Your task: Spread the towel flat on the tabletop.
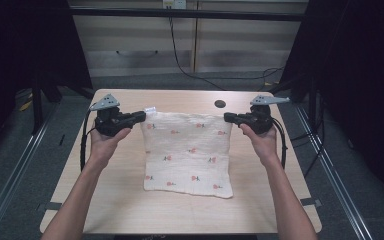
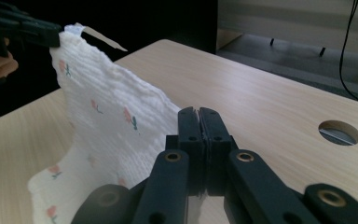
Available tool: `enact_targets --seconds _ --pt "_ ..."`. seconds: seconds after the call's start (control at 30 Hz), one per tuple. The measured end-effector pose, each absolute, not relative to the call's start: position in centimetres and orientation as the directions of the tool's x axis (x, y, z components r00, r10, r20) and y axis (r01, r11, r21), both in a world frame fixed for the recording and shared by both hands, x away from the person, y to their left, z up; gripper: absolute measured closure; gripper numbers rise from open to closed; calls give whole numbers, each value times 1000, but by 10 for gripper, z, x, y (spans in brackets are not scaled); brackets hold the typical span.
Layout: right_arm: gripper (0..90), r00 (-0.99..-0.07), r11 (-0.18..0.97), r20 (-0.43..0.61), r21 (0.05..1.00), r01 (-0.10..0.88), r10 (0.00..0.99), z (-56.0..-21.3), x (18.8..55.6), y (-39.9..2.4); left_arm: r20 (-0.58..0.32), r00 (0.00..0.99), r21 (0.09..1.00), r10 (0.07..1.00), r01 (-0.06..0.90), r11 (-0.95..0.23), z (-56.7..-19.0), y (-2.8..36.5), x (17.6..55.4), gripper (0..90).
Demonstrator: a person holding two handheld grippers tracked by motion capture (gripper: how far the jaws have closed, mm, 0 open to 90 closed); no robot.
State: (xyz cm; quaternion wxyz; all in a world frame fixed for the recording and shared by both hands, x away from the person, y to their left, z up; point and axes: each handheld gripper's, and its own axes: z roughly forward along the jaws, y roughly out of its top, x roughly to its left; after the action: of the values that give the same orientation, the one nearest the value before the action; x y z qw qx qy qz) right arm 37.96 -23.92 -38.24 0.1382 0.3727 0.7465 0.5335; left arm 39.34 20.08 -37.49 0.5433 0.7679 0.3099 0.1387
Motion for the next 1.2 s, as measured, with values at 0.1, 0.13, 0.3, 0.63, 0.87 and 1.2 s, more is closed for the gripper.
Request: enact_targets --seconds 0.1,0.13,0.3,0.63,0.87,1.2 --pt "887 -693 161 189 900 406 696 -384 374 -239 -115 777 918 619 321 -233 -384 201 388 847" --pt "887 -697 173 184 897 407 693 -387 373 -238 -108 778 915 619 322 -244 -388 201 386 847" --pt "887 -699 188 195 882 432 688 -404 368 -237 -122 777 901 618 348 -260 -407 202 384 847" --pt "887 -719 206 199 877 434 666 -420 346 -238 -121 788 892 603 353 -281 -420 206 370 847" --pt "887 -733 233 191 870 434 653 -427 326 -238 -92 806 882 585 338 -328 -423 203 357 847" --pt "887 -746 273 188 851 449 639 -436 304 -237 -73 822 864 565 335 -375 -429 205 341 847"
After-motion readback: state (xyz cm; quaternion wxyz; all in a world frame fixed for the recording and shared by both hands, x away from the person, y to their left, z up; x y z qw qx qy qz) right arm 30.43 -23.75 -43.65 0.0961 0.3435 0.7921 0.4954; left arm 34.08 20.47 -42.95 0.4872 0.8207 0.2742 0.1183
